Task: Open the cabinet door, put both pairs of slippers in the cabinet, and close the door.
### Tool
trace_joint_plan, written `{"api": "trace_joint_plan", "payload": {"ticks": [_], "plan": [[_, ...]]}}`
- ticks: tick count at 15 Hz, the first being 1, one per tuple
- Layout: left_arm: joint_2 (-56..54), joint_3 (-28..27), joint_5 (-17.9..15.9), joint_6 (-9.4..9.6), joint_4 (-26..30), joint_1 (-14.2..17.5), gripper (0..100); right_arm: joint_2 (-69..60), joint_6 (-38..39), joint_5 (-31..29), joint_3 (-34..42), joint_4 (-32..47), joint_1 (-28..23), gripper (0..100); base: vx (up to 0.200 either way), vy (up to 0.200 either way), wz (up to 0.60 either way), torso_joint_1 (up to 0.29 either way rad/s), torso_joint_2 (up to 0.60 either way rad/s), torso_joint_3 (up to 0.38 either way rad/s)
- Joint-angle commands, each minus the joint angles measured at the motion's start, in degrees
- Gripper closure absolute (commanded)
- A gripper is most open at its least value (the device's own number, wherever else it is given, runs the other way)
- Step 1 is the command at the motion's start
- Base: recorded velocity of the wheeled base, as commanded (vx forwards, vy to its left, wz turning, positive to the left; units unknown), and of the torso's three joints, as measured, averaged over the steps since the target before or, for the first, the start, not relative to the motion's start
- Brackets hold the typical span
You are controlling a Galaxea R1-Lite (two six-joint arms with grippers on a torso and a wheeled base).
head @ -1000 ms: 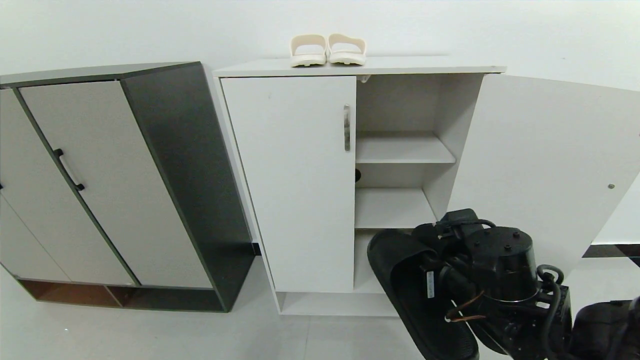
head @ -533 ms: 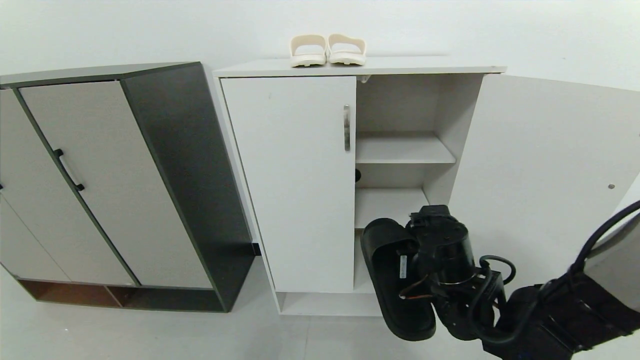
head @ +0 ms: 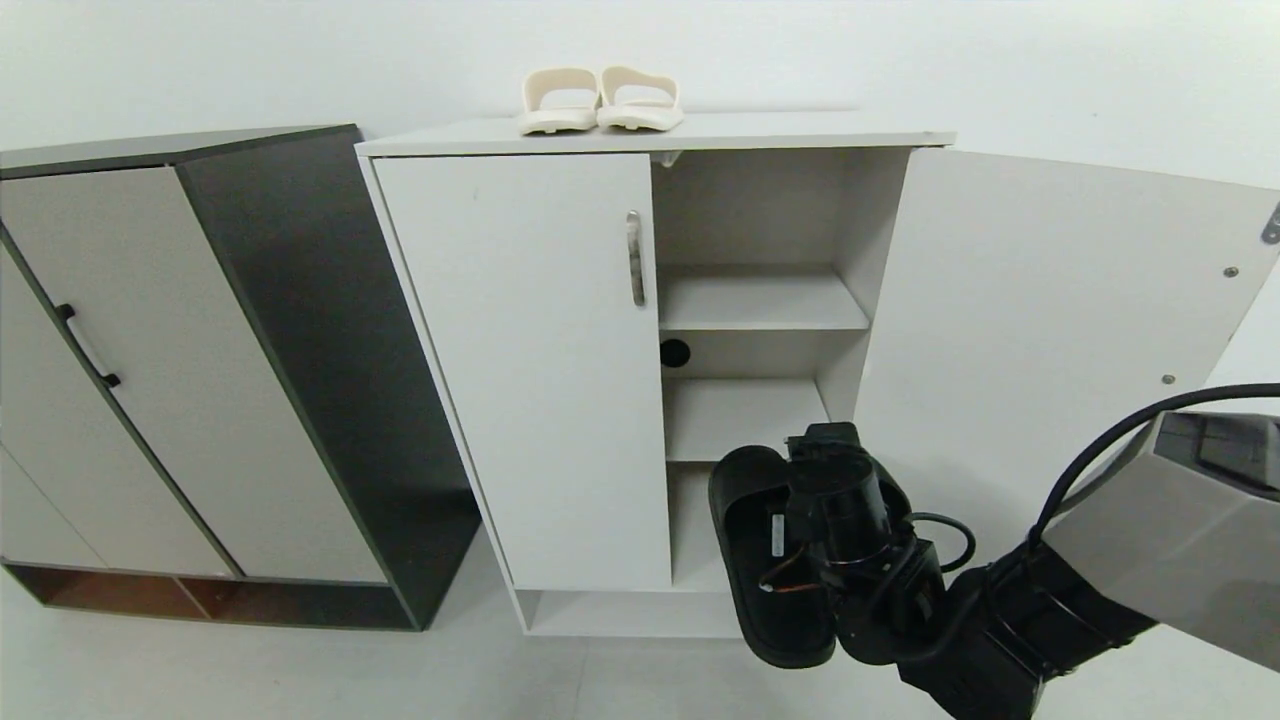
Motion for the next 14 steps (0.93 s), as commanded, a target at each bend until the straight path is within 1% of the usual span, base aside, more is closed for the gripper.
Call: {"api": "trace_joint_plan", "payload": {"ticks": [1,8,14], "plan": [[0.19,0.0,0.01,0.04,-0.02,0.01,100,0.57,-0.03,0.15,-0.66,0.0,0.12,100,0.0,0.0,0.0,0.0,0.0,0.0],[0.19,0.0,0.01,0.04,-0.02,0.01,100,6.81,-0.38,0.68,-6.81,0.53,-1.11,100,0.0,0.0,0.0,0.001,0.0,-0.009],[0.19,0.0,0.01,0.04,-0.02,0.01,100,8.48,-0.38,0.76,-8.83,0.88,-0.93,100,0.0,0.0,0.0,0.005,0.0,-0.183]]}}
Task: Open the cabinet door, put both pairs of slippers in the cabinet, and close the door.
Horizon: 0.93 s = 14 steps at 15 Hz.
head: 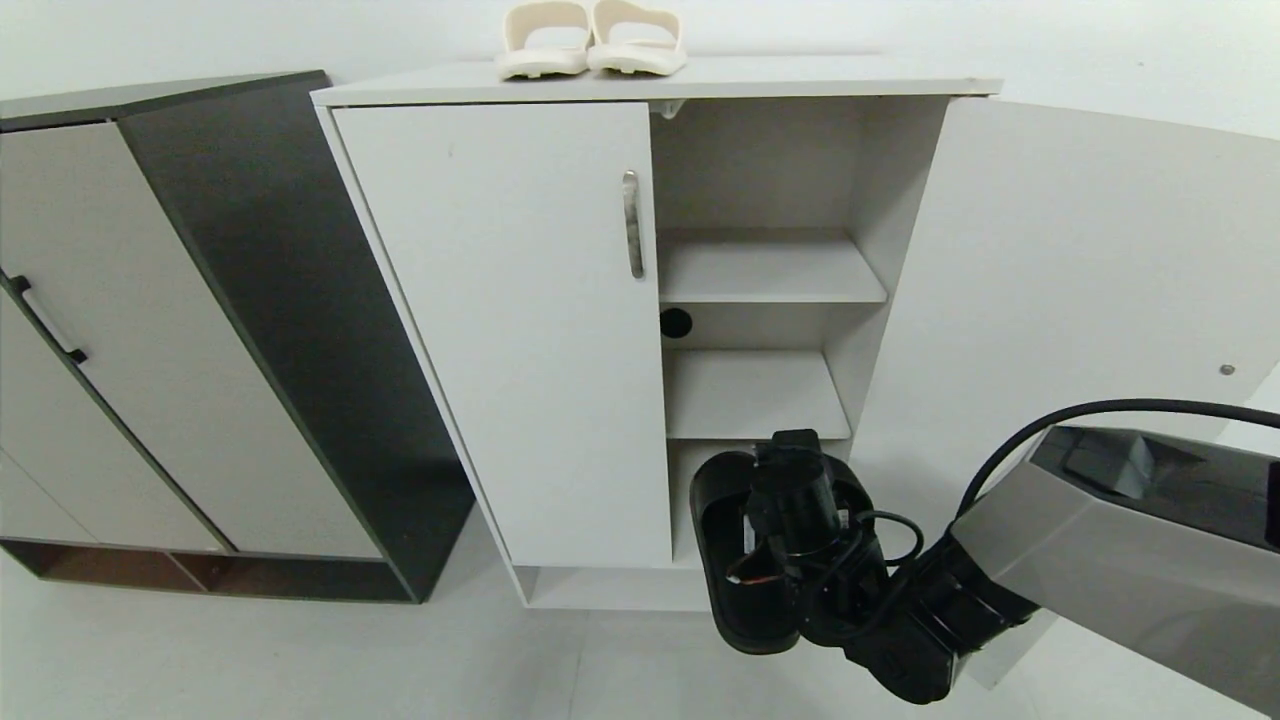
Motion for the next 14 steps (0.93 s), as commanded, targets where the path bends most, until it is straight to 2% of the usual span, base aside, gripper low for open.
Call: {"api": "trace_joint_plan", "payload": {"ticks": [1,3,6,11,14], "plan": [[0.14,0.0,0.01,-0.01,-0.01,-0.02,100,0.57,0.26,0.0,-0.53,-0.14,0.25,100,0.0,0.0,0.0,0.002,0.01,-0.198],[0.14,0.0,0.01,-0.01,-0.01,-0.02,100,0.48,0.35,-0.18,-0.44,-1.63,0.78,100,0.0,0.0,0.0,0.002,0.0,-0.2],[0.14,0.0,0.01,-0.01,-0.01,-0.02,100,0.48,-1.85,-2.11,1.06,-8.05,2.28,100,0.0,0.0,0.0,0.009,0.0,-0.17],[0.14,0.0,0.01,-0.01,-0.01,-0.02,100,2.33,-4.93,-3.78,3.69,-19.82,0.34,100,0.0,0.0,0.0,0.0,0.0,0.0],[0.14,0.0,0.01,-0.1,-0.01,-0.02,100,3.56,-5.1,-3.69,3.69,-21.14,-0.89,100,0.0,0.0,0.0,0.0,0.0,0.0]]}}
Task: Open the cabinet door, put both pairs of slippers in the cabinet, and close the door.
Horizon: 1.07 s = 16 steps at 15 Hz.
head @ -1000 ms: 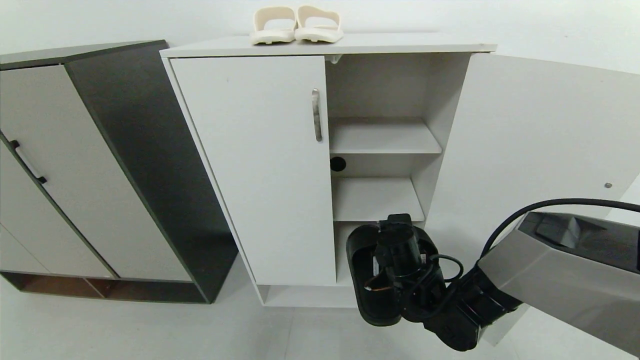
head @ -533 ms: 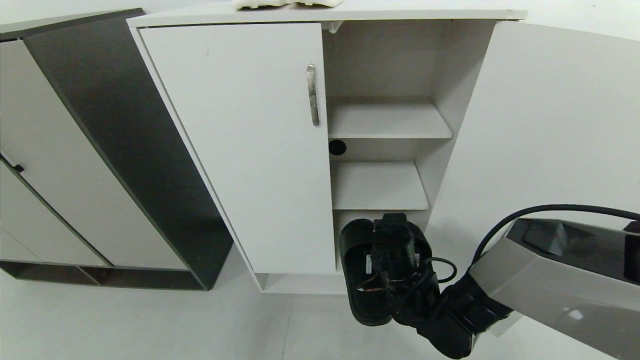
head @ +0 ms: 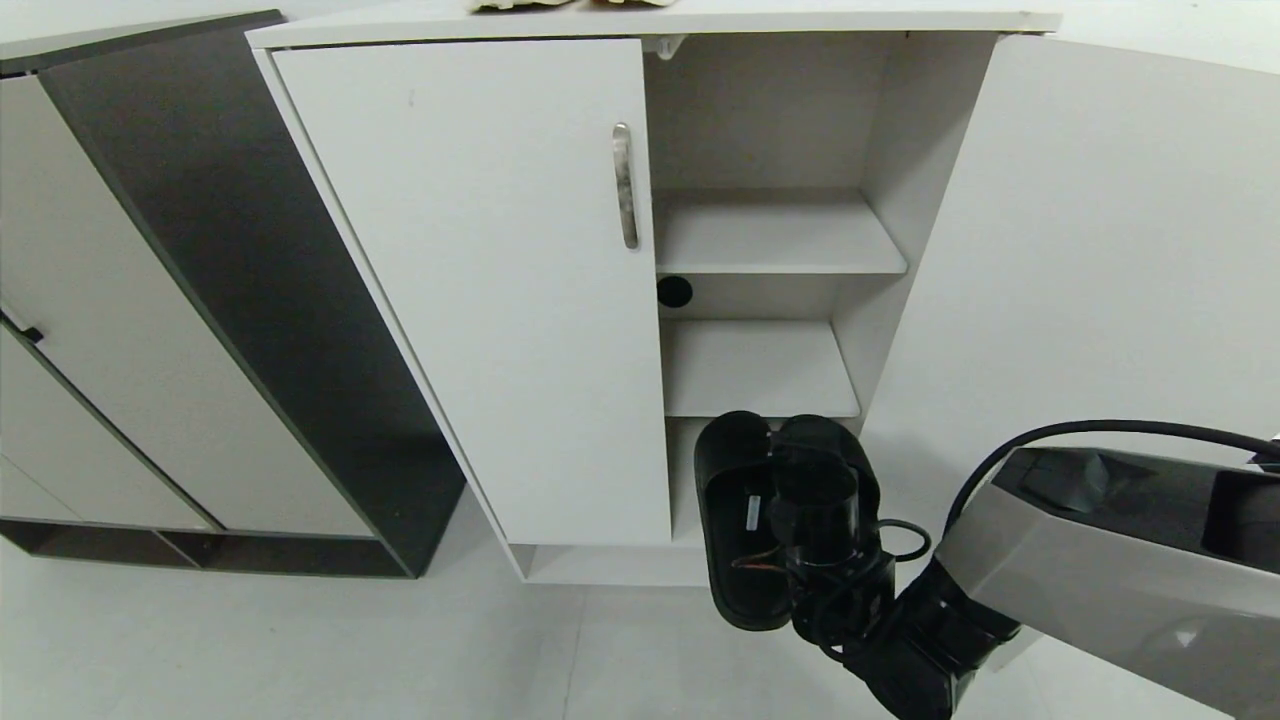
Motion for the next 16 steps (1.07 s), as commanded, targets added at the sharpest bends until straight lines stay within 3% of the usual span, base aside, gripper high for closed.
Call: {"api": "trace_joint_plan", "payload": {"ticks": [1,13,16], "plan": [[0.09,0.0,0.01,-0.01,-0.01,0.01,100,1.03,-0.01,0.06,0.02,-0.13,-0.56,100,0.0,0.0,0.0,0.0,0.0,0.0],[0.09,0.0,0.01,-0.1,-0.01,0.01,100,1.12,-0.36,0.24,0.29,-0.13,-1.18,100,0.2,0.0,0.0,0.001,0.0,-0.001],[0.09,0.0,0.01,-0.1,-0.01,0.01,100,2.7,-0.89,0.5,-3.23,0.14,-1.79,100,0.133,0.0,0.0,0.003,0.0,0.0]]}}
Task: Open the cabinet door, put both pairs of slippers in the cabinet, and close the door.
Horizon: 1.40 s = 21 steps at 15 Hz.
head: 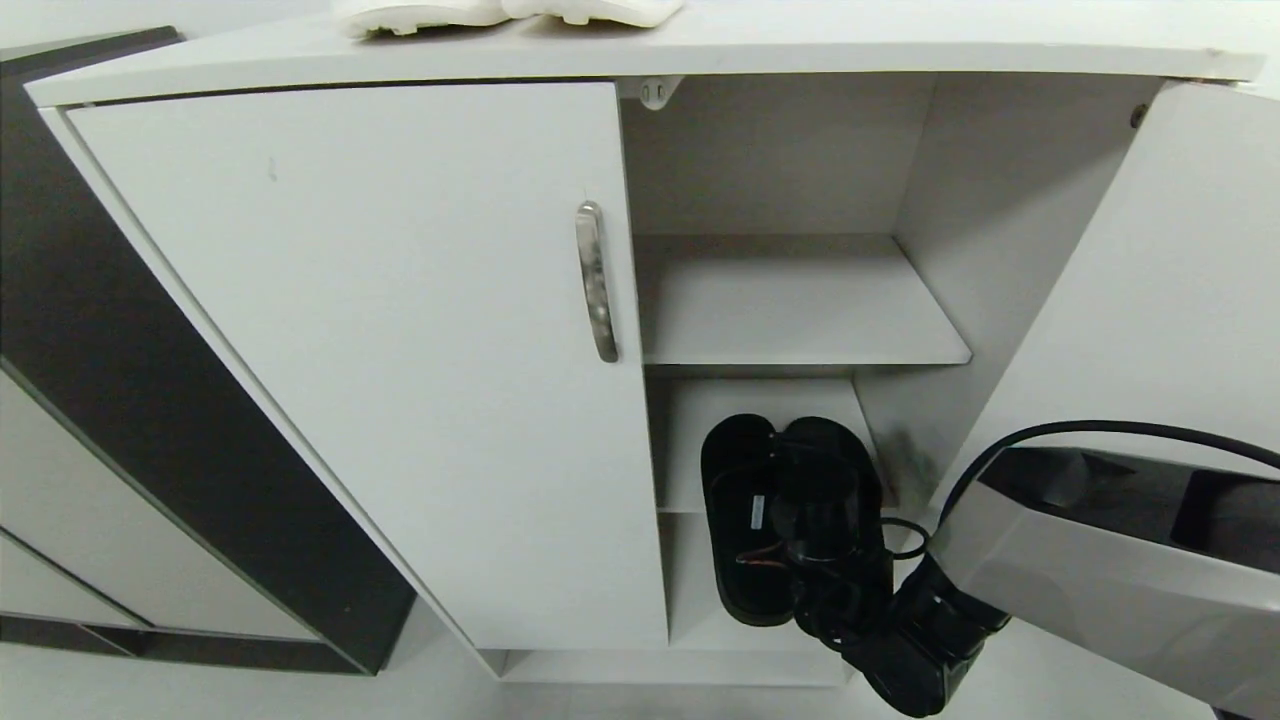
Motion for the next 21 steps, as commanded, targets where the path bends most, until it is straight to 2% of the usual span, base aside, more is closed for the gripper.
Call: {"api": "trace_joint_plan", "payload": {"ticks": [1,5,15,21], "plan": [[0.09,0.0,0.01,0.01,0.06,0.01,100,2.2,-1.5,0.09,-3.63,0.2,-1.26,100,0.0,0.0,0.0,0.0,0.0,0.0],[0.09,0.0,0.01,-0.08,0.06,0.01,100,8.53,-5.72,1.85,-14.71,1.08,-4.69,100,0.0,0.0,0.0,0.0,0.0,0.0],[0.09,0.0,0.01,-0.08,0.06,0.01,100,13.97,-5.54,2.11,-34.13,14.61,-7.59,100,0.0,0.0,0.0,0.0,0.0,0.0],[0.09,0.0,0.01,-0.08,0.06,0.01,100,15.2,-5.37,2.9,-36.85,16.55,-8.82,100,0.0,0.0,0.0,0.0,0.0,0.0]]}}
